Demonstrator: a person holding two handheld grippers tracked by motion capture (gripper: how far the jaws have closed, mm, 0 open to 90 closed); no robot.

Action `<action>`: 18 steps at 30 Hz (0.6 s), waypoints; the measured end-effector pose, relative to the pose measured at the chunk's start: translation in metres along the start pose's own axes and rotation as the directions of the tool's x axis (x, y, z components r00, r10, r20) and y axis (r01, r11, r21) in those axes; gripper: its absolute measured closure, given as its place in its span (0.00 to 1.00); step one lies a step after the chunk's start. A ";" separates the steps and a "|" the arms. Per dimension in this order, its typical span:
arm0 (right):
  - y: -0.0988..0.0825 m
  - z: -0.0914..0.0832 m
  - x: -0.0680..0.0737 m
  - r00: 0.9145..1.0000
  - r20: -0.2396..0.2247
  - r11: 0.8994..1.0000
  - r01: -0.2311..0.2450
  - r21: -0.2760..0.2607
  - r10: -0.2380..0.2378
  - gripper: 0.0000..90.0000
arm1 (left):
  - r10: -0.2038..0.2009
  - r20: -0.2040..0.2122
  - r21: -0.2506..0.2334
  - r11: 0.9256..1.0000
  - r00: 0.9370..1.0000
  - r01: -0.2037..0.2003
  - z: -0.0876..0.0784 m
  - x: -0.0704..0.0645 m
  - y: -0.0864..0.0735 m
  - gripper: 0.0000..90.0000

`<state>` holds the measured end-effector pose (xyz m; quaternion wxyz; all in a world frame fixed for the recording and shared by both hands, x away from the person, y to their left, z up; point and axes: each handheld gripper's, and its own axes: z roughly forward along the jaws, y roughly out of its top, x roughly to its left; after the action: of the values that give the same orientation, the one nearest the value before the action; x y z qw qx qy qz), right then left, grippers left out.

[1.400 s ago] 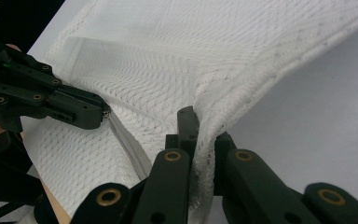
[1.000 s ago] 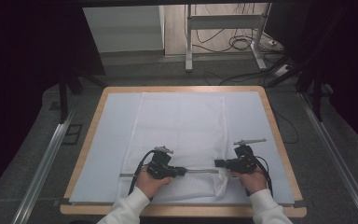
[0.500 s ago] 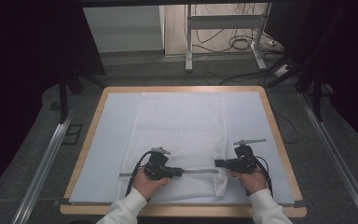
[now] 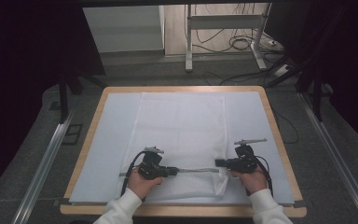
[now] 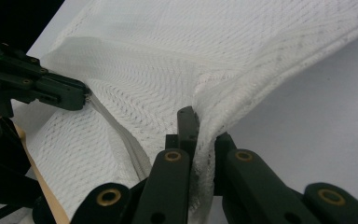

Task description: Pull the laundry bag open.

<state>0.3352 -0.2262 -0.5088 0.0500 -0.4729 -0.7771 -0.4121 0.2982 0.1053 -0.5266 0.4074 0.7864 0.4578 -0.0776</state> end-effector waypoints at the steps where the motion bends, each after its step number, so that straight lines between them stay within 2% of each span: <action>1: 0.000 0.000 0.000 1.000 0.003 1.000 0.001 0.001 -0.001 0.98 | -0.003 -0.005 -0.004 1.000 1.000 0.003 -0.002 0.001 -0.001 0.97; 13: 0.000 0.000 0.000 1.000 0.001 1.000 -0.002 -0.004 0.002 0.98 | -0.024 -0.009 -0.012 1.000 1.000 0.024 -0.015 0.010 -0.007 0.97; 18: 0.000 -0.001 -0.001 1.000 0.009 1.000 -0.005 -0.010 0.005 0.98 | -0.022 -0.037 -0.015 1.000 0.999 0.022 -0.020 0.014 -0.010 0.97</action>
<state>0.3354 -0.2275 -0.5082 0.0451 -0.4771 -0.7741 -0.4136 0.2929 0.1312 -0.5261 0.4040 0.7795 0.4744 -0.0642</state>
